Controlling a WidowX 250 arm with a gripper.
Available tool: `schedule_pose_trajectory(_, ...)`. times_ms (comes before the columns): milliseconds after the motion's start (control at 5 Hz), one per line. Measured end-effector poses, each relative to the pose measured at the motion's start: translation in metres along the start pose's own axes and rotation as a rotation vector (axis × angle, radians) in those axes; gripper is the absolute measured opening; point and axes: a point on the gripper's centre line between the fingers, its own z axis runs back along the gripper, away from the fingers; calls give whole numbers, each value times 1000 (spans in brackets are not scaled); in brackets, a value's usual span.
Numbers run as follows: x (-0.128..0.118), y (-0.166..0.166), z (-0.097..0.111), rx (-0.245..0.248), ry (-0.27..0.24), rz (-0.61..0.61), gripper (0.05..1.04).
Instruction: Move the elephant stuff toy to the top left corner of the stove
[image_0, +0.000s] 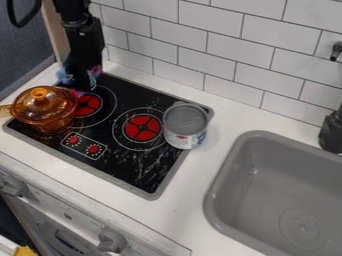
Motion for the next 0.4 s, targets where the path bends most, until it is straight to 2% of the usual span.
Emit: schedule_pose_trajectory(400,7,-7,47,74,-34,29,1001)
